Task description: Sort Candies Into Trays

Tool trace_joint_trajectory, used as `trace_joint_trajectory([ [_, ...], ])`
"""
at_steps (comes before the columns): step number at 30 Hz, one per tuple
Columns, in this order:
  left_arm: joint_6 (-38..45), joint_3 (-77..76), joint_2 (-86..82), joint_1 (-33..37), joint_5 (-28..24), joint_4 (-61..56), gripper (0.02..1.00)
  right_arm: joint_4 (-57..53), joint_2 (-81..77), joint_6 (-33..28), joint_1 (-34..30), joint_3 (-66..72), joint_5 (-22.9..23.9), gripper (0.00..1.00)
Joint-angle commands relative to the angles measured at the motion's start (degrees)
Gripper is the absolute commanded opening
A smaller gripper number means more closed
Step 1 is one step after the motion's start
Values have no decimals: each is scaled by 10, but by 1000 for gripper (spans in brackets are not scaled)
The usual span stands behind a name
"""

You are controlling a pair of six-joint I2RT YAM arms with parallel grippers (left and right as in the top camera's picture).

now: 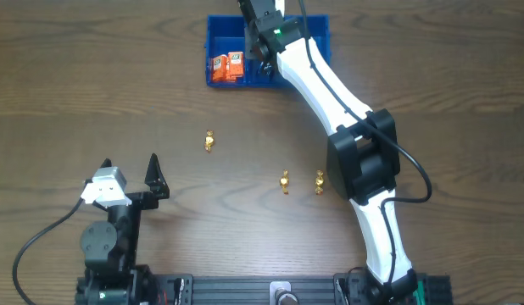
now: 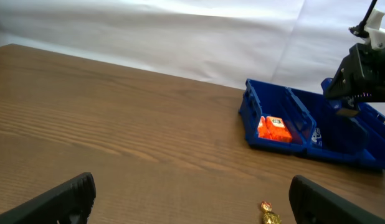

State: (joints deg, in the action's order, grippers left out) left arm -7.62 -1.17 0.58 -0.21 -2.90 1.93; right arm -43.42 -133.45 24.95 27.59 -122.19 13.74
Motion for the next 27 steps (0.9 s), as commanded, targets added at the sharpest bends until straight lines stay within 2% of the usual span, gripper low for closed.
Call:
trace_joint_trajectory([
  [1, 3, 9, -3, 2, 5, 25, 996, 5, 7, 5, -4, -14, 8, 557],
  [5, 3, 9, -3, 2, 5, 25, 998, 14, 8, 5, -2, -14, 8, 671],
  [10, 3, 9, -3, 2, 5, 25, 998, -40, 61, 3, 62, -14, 12, 730],
  [12, 3, 9, -3, 2, 5, 25, 998, -76, 72, 7, 98, -14, 12, 744],
  [15, 3, 9, -3, 2, 5, 25, 998, -133, 72, 52, 151, -12, 7, 752],
  [18, 3, 9, -3, 2, 5, 25, 998, -150, 64, 84, 204, 23, -19, 755],
  [21, 3, 9, -3, 2, 5, 25, 998, -146, 51, 123, 219, 60, -21, 755],
  [27, 3, 9, -3, 2, 5, 25, 998, -106, -3, 158, 218, 97, -28, 741],
])
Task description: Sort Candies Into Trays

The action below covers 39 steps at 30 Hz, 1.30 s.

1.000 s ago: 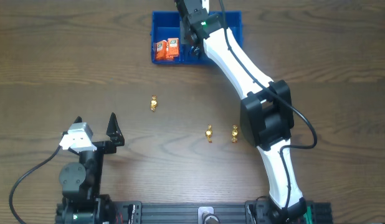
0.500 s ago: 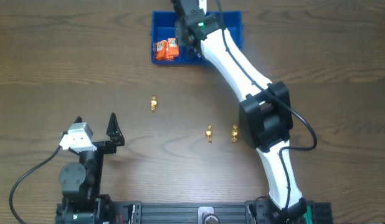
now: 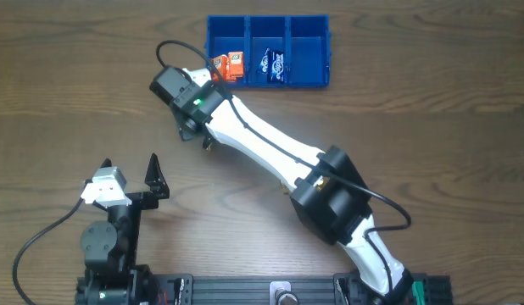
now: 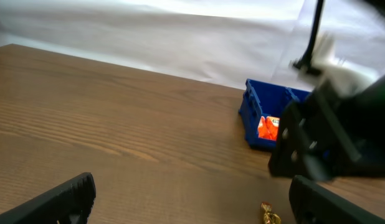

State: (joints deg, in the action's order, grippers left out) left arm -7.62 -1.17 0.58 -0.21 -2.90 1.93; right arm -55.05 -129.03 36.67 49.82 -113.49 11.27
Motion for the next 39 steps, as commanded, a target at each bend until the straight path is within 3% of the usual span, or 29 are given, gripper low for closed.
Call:
trace_joint_trajectory([
  [1, 3, 9, -3, 2, 5, 25, 998, 14, -56, 41, -4, 10, -9, 741],
  [6, 3, 9, -3, 2, 5, 25, 998, 12, -77, 67, -4, 10, -26, 709],
  [9, 3, 9, -3, 2, 5, 25, 998, 9, -78, 71, -4, 10, -26, 608],
  [16, 3, 9, -3, 2, 5, 25, 998, 8, -94, 83, -4, 10, -30, 581],
  [29, 3, 9, -3, 2, 5, 25, 998, 19, -110, 83, -3, 10, -39, 218],
  [33, 3, 9, -3, 2, 5, 25, 998, 8, -89, 75, -3, 9, -38, 183],
  [35, 3, 9, -3, 2, 5, 25, 998, -7, -43, 55, -9, 9, -21, 167],
  [39, 3, 9, -3, 2, 5, 25, 998, -16, 101, -26, -54, 9, 58, 163],
])
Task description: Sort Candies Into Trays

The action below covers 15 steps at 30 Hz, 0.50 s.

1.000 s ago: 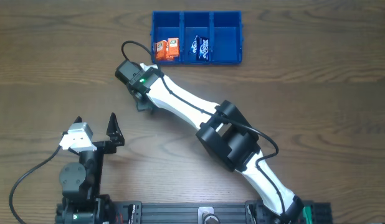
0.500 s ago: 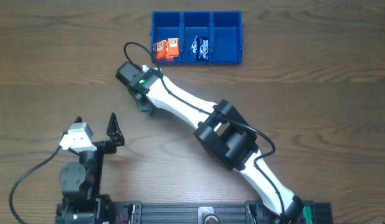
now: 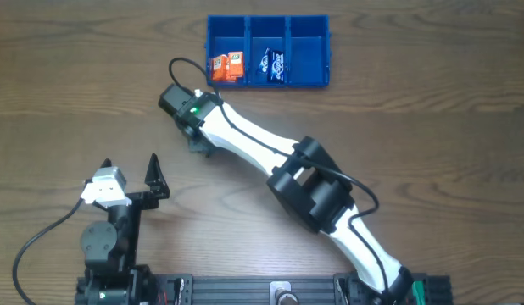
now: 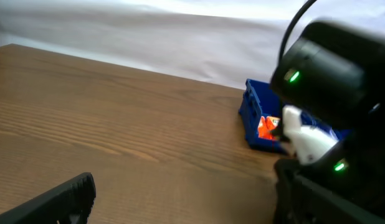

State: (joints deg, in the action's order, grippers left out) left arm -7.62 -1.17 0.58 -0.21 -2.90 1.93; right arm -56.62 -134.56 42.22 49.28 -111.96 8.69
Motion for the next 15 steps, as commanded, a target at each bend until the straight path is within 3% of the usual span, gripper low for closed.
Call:
trace_joint_trajectory([
  [1, 3, 9, -3, 2, 5, 25, 998, 2, 177, -92, -63, -7, 102, 161],
  [7, 3, 9, -3, 2, 5, 25, 998, 58, 218, -168, -234, -5, 118, 163],
  [15, 3, 9, -3, 2, 5, 25, 998, 111, 116, -185, -291, -5, 92, 165],
])
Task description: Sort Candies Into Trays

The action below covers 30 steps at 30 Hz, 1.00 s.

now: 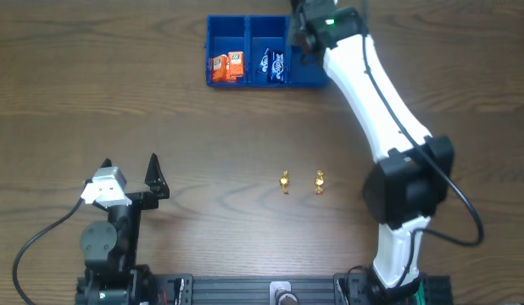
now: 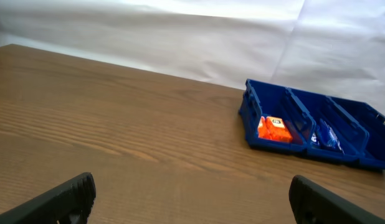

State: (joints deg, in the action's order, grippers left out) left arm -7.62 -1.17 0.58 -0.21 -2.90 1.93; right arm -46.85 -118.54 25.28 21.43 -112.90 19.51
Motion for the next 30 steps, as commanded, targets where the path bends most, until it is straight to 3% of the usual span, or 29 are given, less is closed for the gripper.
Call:
trace_joint_trajectory([
  [1, 3, 9, -3, 2, 5, 25, 998, 17, -53, -16, -15, 5, -21, 169],
  [6, 3, 9, -3, 2, 5, 25, 996, 24, -77, -16, -27, 5, -31, 183],
  [10, 3, 9, -3, 2, 5, 25, 998, 24, -86, -16, -30, 5, -33, 266],
  [11, 3, 9, -3, 2, 5, 25, 998, 27, -86, -16, -30, 5, -33, 325],
  [12, 3, 9, -3, 2, 5, 25, 996, 31, -84, -16, -30, 5, -33, 518],
  [14, 3, 9, -3, 2, 5, 25, 996, 39, -76, -19, -30, 5, -33, 656],
  [18, 3, 9, -3, 2, 5, 25, 998, 36, -27, -31, -17, 14, -33, 684],
  [21, 3, 9, -3, 2, 5, 25, 996, 40, 84, -26, 17, 121, -48, 698],
  [26, 3, 9, -3, 2, 5, 25, 996, 44, 256, 52, 89, 379, -136, 700],
  [30, 3, 9, -3, 2, 5, 25, 998, 52, 277, 134, 159, 518, -143, 700],
])
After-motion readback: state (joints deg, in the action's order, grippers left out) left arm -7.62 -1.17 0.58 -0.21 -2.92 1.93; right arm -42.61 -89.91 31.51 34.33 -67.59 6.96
